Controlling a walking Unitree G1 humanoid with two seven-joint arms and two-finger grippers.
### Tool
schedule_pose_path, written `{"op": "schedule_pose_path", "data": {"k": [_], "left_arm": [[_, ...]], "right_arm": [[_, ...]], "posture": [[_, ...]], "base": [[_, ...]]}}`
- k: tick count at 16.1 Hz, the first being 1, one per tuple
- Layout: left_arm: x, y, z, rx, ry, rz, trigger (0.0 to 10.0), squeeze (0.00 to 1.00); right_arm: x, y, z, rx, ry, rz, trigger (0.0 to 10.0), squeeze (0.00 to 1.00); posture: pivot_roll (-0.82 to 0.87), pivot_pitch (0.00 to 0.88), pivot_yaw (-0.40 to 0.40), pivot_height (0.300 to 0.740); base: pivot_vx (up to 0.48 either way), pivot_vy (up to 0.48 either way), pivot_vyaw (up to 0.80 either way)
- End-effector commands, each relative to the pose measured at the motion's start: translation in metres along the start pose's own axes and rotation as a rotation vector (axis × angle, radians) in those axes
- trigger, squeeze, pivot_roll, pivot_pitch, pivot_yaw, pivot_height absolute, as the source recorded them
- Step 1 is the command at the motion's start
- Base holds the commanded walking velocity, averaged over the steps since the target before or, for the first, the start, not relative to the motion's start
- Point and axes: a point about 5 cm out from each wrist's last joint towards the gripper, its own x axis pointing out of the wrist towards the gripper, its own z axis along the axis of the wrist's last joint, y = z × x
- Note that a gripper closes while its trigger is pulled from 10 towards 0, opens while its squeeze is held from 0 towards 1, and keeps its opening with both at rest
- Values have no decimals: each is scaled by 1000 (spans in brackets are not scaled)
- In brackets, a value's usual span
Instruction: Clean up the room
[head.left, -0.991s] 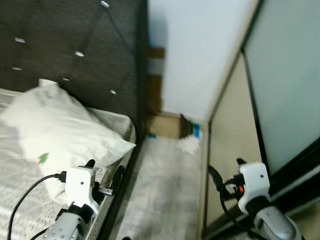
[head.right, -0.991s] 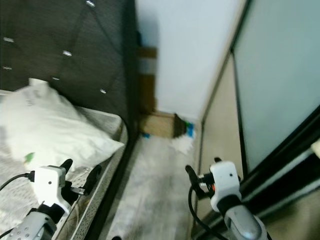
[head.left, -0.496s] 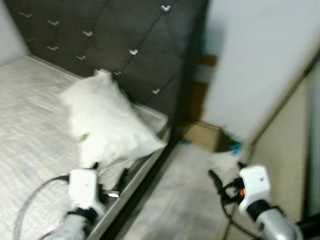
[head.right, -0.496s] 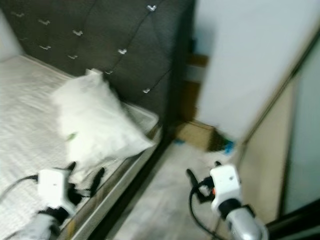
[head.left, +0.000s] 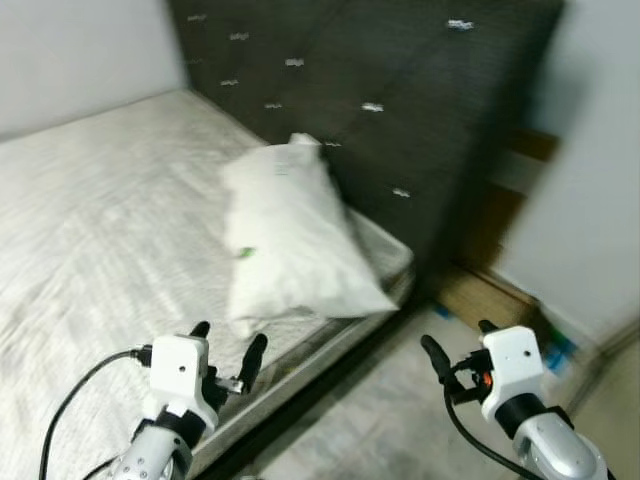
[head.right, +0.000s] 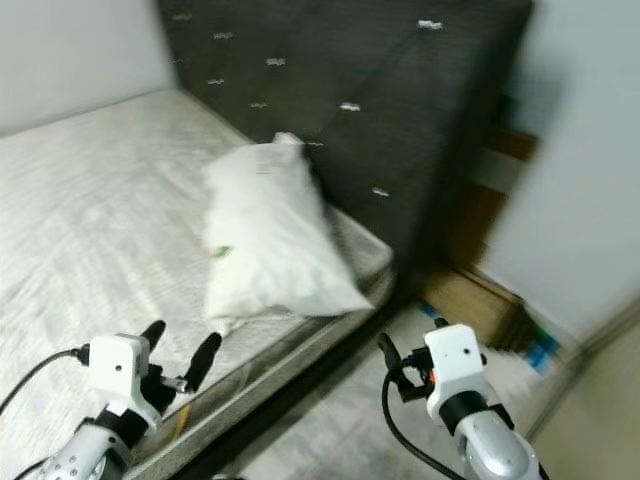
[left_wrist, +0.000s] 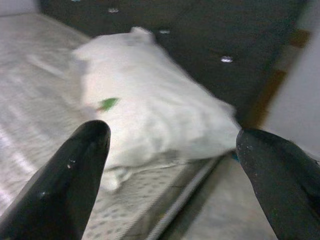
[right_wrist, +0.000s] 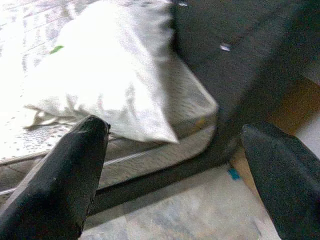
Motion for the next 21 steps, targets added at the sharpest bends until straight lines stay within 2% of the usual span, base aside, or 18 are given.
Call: {"op": "schedule_pose_path", "data": {"k": [1, 4, 6, 9, 11, 13, 14, 15, 16, 17, 21], "left_arm": [[0, 1, -2, 3, 12, 0, 10000, 0], [10, 1, 2, 10, -15, 7, 10000, 0], [19, 3, 7, 1, -33, 15, 10000, 0], [32, 11, 13, 44, -77, 20, 10000, 0], [42, 19, 17, 56, -104, 74, 10000, 0], [48, 21, 21, 59, -123, 90, 10000, 0], [54, 22, 24, 35, -134, 101, 10000, 0], [58, 28, 26, 52, -119, 189, 10000, 0], [62, 28, 28, 44, -130, 174, 10000, 0], [64, 28, 30, 46, -148, 152, 10000, 0], [71, 32, 38, 95, -215, 199, 10000, 0]], "right_arm": [[-1, -1, 0, -8, -4, -2, 10000, 0], [9, -3, 4, -6, -26, -11, 10000, 0], [21, -4, 10, 0, -54, -20, 10000, 0], [42, -2, 19, 8, -104, -34, 10000, 0], [56, -4, 26, 12, -141, -57, 10000, 0], [62, -5, 29, 11, -157, -59, 10000, 0], [69, -4, 32, 3, -169, -51, 10000, 0], [77, -2, 34, -14, -182, -43, 10000, 0], [84, -2, 34, -21, -187, -36, 10000, 0], [86, -2, 35, -25, -191, -35, 10000, 0], [96, 0, 43, 5, -224, -47, 10000, 0]], "posture": [[-32, 71, -78, 740], [-29, 43, -80, 740], [-26, 21, -76, 740], [-22, 0, -71, 740], [-19, 0, -69, 740], [-14, 0, -71, 740], [-8, 0, -76, 740], [0, 0, -85, 740], [1, 0, -89, 740], [2, 0, -90, 740], [13, 0, -89, 740]], "base": [[0, 0, 800], [0, 0, 800], [0, 0, 800], [0, 0, 800], [0, 0, 800], [0, 0, 800], [0, 0, 800], [0, 0, 800], [0, 0, 800], [0, 0, 800], [0, 0, 536]]}}
